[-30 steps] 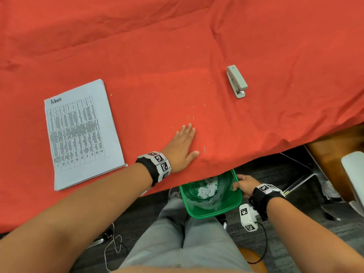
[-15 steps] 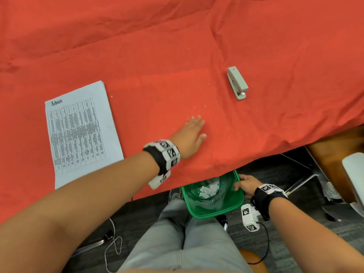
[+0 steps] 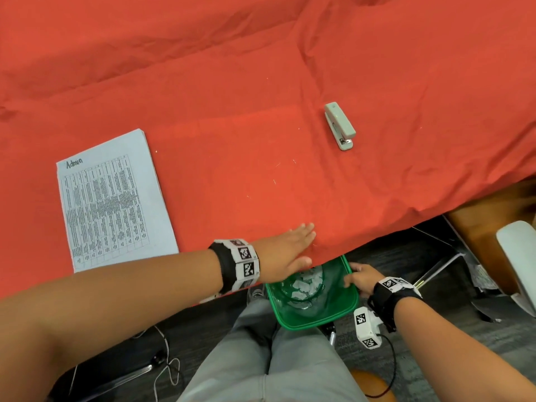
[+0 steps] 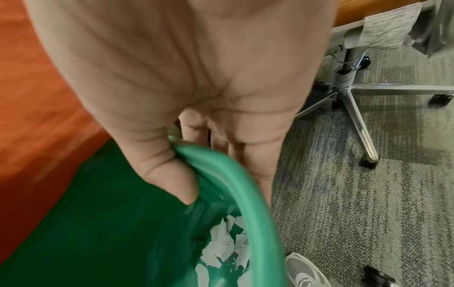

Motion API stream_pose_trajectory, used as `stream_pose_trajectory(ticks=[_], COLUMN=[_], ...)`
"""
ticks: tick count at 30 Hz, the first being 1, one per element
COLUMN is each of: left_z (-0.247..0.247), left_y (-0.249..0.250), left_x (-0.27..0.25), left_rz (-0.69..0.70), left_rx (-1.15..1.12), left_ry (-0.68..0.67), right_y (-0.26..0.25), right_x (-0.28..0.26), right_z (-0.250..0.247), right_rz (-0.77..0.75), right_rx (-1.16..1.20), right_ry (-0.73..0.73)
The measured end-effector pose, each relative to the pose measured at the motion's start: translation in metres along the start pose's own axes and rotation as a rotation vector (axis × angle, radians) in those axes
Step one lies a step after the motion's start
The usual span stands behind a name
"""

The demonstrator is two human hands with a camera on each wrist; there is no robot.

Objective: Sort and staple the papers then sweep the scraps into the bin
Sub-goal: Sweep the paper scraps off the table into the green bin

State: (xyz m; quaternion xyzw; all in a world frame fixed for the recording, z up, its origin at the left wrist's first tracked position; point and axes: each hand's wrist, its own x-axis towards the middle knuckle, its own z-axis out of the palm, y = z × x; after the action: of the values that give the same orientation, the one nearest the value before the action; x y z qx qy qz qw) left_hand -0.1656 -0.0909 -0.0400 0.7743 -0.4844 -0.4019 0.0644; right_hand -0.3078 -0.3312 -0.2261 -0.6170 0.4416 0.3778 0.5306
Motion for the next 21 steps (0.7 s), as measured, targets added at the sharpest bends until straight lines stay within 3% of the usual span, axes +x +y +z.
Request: stream_pose_trajectory(ticks=[4,9,13,18,21], left_z=[-0.05,-0.084,-0.066,-0.02,-0.037], left_y=[-0.034,-0.081,-0.064,-0.019,-0.019], left_x=[0.028,0.058,0.053,0.018,0.024], left_rz=[-0.18,-0.354,-0.213,0.013,0.004], left_rx=[-0.031,-0.025,0.026,-0.011,-0.029], left_ry=[0.2,0.25,0.139,-0.123,-0.031], right_y=[-0.006,0.008,0.011,0.01,0.009], right_x=[-0.011,0.01,0.013,0.009,0.01], right_z=[0.001,-0.003,-0.003,-0.005,-0.008], right_rz=[0.01,0.031,0.047,0.043,0.04], right_rx=[0.013,0.009,0.027,0.037,0.041], right_ry=[0.016,0.011,-0.002,-0.007,-0.008])
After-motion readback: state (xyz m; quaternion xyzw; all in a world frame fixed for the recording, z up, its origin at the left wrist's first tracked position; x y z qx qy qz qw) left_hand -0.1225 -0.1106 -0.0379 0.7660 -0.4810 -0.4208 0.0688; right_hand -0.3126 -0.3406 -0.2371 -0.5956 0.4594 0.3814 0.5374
